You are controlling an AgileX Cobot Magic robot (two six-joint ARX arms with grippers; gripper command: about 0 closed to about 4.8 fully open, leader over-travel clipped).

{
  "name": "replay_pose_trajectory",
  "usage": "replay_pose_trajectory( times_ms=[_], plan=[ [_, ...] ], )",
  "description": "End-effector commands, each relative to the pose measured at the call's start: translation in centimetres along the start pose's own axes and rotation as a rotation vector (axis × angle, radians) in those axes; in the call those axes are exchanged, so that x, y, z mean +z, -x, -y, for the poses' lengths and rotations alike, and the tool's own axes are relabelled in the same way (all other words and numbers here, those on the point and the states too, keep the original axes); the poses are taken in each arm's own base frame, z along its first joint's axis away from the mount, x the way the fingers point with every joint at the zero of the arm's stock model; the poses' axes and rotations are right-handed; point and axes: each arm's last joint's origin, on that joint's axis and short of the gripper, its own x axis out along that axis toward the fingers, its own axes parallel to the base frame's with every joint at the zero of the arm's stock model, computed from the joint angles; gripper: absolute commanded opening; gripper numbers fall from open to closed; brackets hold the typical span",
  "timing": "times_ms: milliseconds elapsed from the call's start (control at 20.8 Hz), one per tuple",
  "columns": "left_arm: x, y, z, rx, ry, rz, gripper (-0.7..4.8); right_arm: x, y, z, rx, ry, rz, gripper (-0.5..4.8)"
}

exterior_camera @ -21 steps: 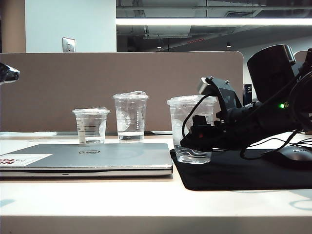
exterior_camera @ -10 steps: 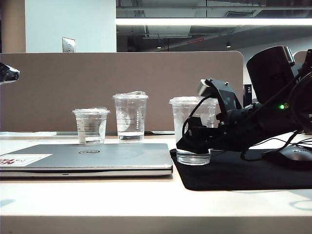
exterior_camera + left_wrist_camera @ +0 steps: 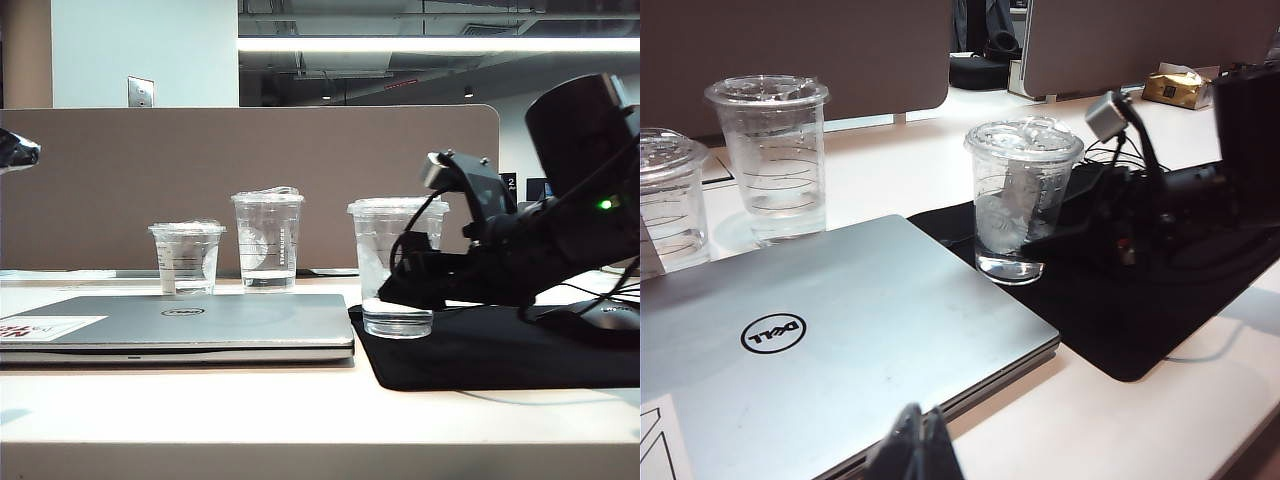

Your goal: Pick up the coffee cup on the right and place it on the right side of the laptop.

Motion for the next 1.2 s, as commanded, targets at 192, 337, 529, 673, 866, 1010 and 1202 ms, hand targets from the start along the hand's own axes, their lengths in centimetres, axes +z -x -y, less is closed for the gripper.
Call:
replay_pose_trajectory(
  times_ms=[192, 337, 529, 673, 866, 1010, 1202],
  plan=[
    [0.2, 0.0, 0.0, -0.001, -0.003, 0.009, -0.05, 0.1, 4.0, -0.7, -0.014, -0.026, 0.047, 4.79],
    [0.2, 0.0, 0.0, -0.001, -0.003, 0.009, -0.05, 0.3, 5.6, -1.0, -0.014, -0.021, 0.074, 4.79],
    [0.2, 0.0, 0.0, 0.002, -0.003, 0.01, -0.05, 0.6, 7.6, -1.4, -0.012, -0.053, 0.113, 3.47],
    [0.2, 0.1, -0.5, 0.046, -0.002, 0.011, -0.05, 1.2, 9.2, -1.7, 0.005, -0.064, 0.122, 0.91],
    [0.2, 0.3, -1.7, 0.176, 0.001, 0.013, -0.05, 2.3, 10.8, -2.0, 0.019, -0.059, 0.138, -0.09],
    [0.2, 0.5, -2.7, 0.28, 0.003, 0.014, -0.05, 3.1, 12.1, -2.3, 0.018, -0.053, 0.173, -0.09],
    [0.2, 1.1, -4.0, 0.427, 0.006, 0.017, -0.05, 4.8, 14.2, -2.6, 0.009, -0.031, 0.287, -0.09]
  ],
)
